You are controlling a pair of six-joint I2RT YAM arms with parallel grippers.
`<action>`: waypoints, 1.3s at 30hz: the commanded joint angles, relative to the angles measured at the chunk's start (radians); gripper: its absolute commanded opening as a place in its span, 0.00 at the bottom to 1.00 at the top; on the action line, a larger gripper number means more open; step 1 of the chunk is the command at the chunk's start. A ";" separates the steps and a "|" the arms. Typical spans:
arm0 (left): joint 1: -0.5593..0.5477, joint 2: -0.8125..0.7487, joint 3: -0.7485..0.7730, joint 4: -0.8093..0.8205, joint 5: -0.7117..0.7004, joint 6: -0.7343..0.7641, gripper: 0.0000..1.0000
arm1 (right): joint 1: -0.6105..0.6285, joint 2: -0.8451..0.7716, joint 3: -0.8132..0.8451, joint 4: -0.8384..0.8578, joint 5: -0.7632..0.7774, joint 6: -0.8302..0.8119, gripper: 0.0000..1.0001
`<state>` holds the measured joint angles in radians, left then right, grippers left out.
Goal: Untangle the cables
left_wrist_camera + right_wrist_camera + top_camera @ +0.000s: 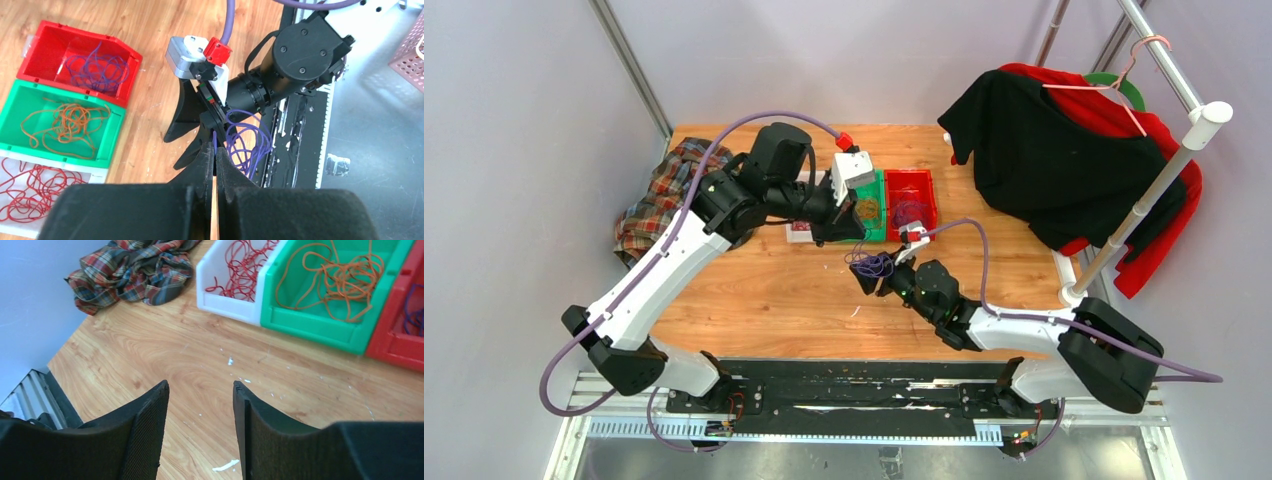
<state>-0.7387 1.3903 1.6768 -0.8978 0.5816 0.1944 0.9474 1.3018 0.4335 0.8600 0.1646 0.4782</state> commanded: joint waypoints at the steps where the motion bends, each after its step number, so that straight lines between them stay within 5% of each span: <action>1: -0.009 -0.025 0.049 -0.044 0.015 0.034 0.01 | 0.004 -0.043 -0.054 0.055 0.064 0.017 0.50; 14: -0.009 -0.046 -0.057 0.026 -0.240 0.069 0.01 | 0.010 -0.476 -0.038 -0.283 -0.041 -0.033 0.70; 32: -0.010 -0.042 -0.050 0.028 -0.151 -0.001 0.01 | 0.015 -0.228 0.160 -0.105 -0.101 -0.006 0.70; 39: -0.009 -0.049 -0.025 0.006 -0.039 -0.019 0.01 | 0.015 -0.153 0.155 -0.062 0.005 0.000 0.58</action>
<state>-0.7422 1.3640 1.6192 -0.8925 0.4488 0.2001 0.9489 1.1389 0.5907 0.7216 0.0914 0.4633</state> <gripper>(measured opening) 0.017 0.607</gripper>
